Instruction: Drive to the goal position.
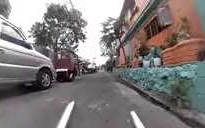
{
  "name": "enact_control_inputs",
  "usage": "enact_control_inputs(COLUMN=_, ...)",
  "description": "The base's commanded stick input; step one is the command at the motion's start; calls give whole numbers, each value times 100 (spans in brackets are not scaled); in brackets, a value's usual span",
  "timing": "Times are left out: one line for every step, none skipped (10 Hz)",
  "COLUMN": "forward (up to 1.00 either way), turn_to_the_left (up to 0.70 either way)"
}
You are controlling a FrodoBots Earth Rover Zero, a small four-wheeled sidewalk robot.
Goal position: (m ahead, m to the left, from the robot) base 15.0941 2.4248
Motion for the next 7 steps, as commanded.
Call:
enact_control_inputs(forward=85, turn_to_the_left=0)
enact_control_inputs(forward=85, turn_to_the_left=0)
enact_control_inputs(forward=85, turn_to_the_left=0)
enact_control_inputs(forward=85, turn_to_the_left=1)
enact_control_inputs(forward=85, turn_to_the_left=1)
enact_control_inputs(forward=85, turn_to_the_left=0)
enact_control_inputs(forward=85, turn_to_the_left=0)
